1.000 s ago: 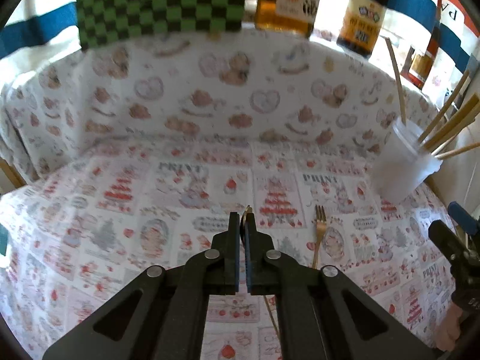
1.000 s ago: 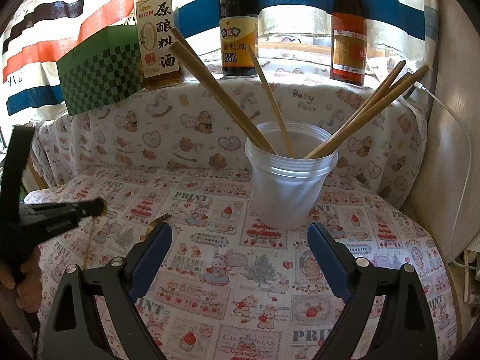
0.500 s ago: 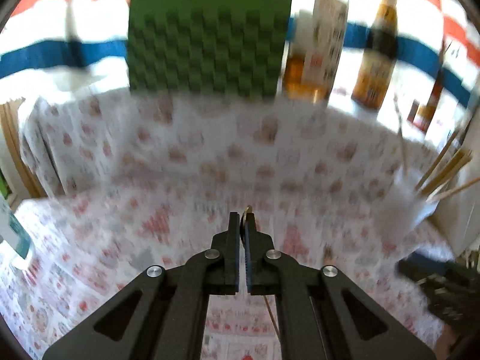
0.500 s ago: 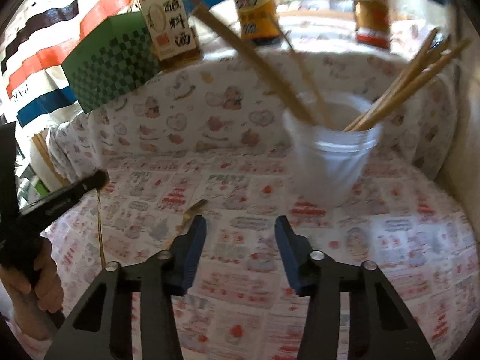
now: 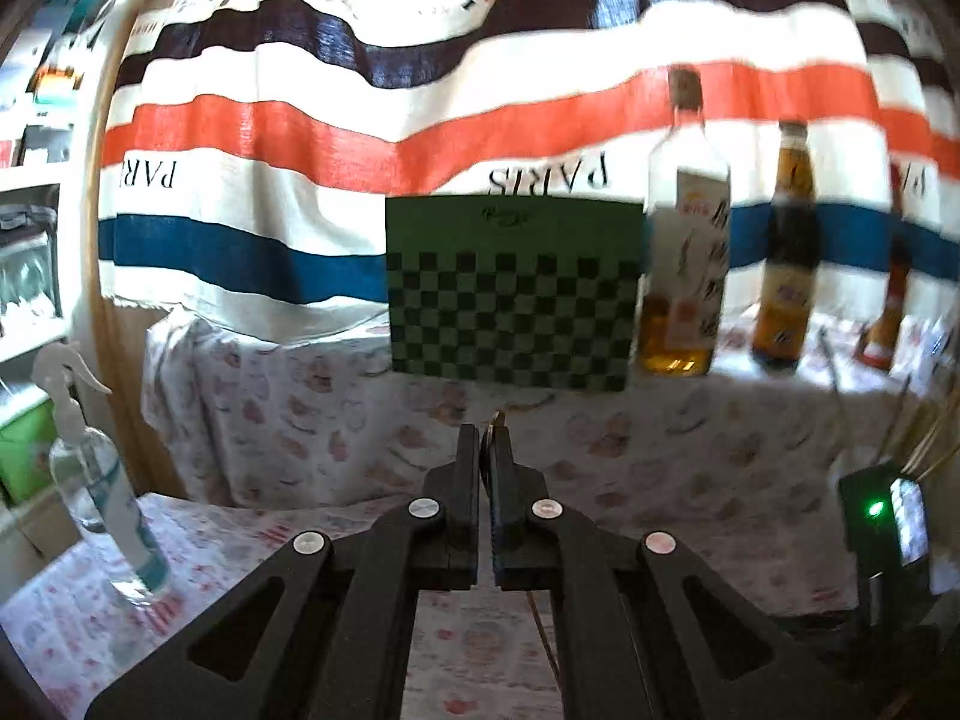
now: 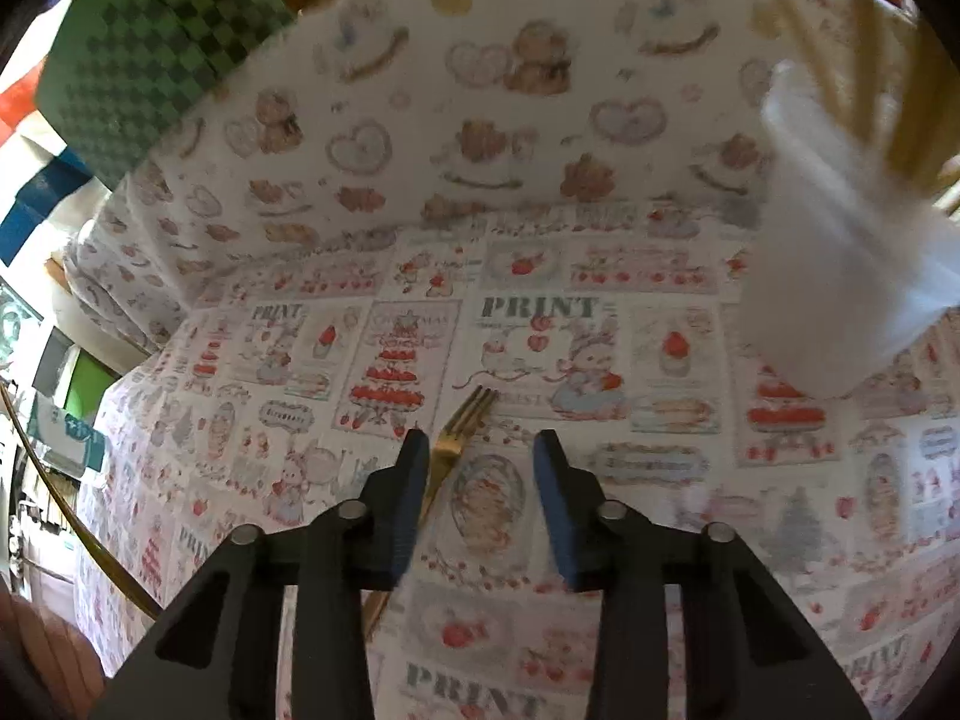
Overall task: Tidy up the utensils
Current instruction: 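Close the right tool on the gold fork and lift it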
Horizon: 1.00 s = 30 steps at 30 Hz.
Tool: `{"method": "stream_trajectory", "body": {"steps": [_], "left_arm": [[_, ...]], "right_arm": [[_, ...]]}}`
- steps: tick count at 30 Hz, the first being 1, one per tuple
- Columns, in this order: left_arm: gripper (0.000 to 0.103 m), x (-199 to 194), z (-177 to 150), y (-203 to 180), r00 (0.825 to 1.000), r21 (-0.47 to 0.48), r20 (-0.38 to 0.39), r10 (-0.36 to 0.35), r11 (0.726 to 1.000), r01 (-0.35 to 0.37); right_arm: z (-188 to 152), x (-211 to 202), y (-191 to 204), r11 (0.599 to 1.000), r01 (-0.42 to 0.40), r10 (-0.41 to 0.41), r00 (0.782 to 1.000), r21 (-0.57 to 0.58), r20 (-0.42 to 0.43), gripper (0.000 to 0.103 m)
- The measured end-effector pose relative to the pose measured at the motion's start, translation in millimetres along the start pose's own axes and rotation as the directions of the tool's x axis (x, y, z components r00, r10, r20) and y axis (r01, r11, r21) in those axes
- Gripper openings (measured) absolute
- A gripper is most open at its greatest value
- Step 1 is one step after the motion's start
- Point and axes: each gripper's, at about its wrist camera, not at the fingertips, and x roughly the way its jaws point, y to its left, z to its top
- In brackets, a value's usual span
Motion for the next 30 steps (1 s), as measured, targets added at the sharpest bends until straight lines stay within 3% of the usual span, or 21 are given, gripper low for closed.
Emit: {"method": "stream_trajectory", "body": {"steps": [2, 5, 8, 9, 11, 17, 21, 28, 30], "left_arm": [[0.002, 7.3, -4.1, -2.1, 0.999, 0.023, -0.025, 0.034, 0.999, -0.033], [0.002, 18.3, -8.3, 0.6, 0.996, 0.007, -0.088, 0.011, 1.0, -0.01], [0.002, 22.2, -9.6, 3.5, 0.993, -0.014, -0.118, -0.015, 1.0, 0.013], [0.002, 22.6, -9.6, 4.1, 0.993, -0.015, -0.12, -0.021, 1.0, 0.019], [0.002, 20.8, -9.6, 4.7, 0.992, -0.024, -0.124, -0.035, 0.999, 0.032], [0.002, 19.5, -8.5, 6.8, 0.983, -0.082, -0.153, -0.105, 0.992, 0.093], [0.002, 12.5, -7.3, 4.5, 0.992, -0.055, -0.109, -0.066, 0.997, 0.06], [0.002, 1.3, -2.1, 7.4, 0.995, -0.073, -0.068, -0.073, 0.995, 0.068], [0.002, -3.6, -0.3, 6.5, 0.997, -0.066, -0.049, -0.059, 0.996, 0.055]], "right_arm": [[1.4, 2.6, 7.9, 0.999, 0.026, -0.026, 1.0, -0.024, 0.018, 0.039], [2.5, 6.7, 20.3, 0.995, 0.073, -0.071, 0.997, -0.069, 0.034, 0.036], [0.8, 12.6, 29.5, 0.981, 0.152, -0.147, 0.988, -0.12, 0.045, 0.028], [-0.1, 13.7, 32.2, 0.977, 0.162, -0.157, 0.987, -0.139, 0.045, 0.019], [-1.4, 13.4, 35.0, 0.976, 0.16, -0.156, 0.987, -0.149, 0.039, 0.013], [-4.1, -18.6, 29.2, 0.984, 0.098, -0.08, 0.989, -0.152, 0.124, 0.012], [-5.8, -51.1, 23.8, 0.987, 0.055, -0.024, 0.979, -0.149, 0.202, 0.012], [-15.6, -125.5, 17.7, 0.981, 0.052, 0.021, 0.93, -0.186, 0.367, 0.011], [-21.2, -140.3, 18.2, 0.978, 0.063, 0.018, 0.925, -0.2, 0.379, 0.01]]}}
